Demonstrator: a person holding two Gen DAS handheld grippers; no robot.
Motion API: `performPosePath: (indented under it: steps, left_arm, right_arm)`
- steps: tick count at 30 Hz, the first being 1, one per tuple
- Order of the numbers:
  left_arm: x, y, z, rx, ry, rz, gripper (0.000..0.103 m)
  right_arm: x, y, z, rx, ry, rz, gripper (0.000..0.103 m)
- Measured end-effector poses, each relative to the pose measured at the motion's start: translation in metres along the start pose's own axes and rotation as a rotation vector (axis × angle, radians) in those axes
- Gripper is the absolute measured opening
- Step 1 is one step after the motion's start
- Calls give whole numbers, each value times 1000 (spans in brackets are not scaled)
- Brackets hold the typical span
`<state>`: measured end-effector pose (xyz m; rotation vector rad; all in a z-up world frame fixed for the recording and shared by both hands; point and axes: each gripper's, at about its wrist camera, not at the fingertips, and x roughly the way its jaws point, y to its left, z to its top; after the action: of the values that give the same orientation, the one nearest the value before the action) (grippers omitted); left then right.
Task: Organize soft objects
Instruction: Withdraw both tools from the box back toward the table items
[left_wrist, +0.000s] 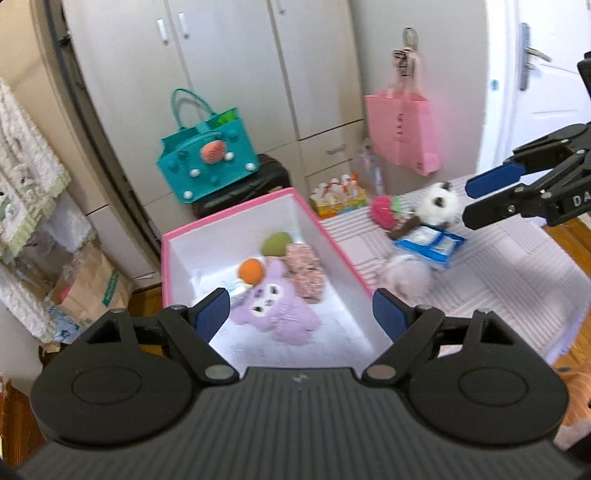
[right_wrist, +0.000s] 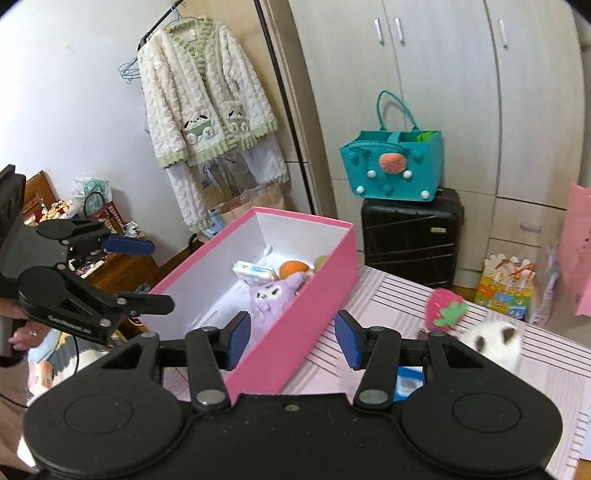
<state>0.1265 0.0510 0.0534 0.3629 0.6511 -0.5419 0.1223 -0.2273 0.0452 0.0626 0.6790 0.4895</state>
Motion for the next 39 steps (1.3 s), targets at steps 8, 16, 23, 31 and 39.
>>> performPosePath:
  steps: [8,16,23,31,39]
  left_arm:
    - [-6,-40,-10,56,38,-119,85]
    - [-15,-68,-24,108,58,-136,85]
    - [-5,-89,-32,98,67,-207,85]
    - [24,-112,-51,31,5,-239,85]
    - [46,-137,-56,-26,-111,-177,85]
  right_arm:
    - [-38,-20,-32,33,21,33,57]
    - [-67,-26,-71,19,51,-33,57]
    - [-79,-39,-98,41,44,-39,57]
    - [-65,-50,-117,33,25,6,59]
    - [-40,-63,-126,22,13,-14,63]
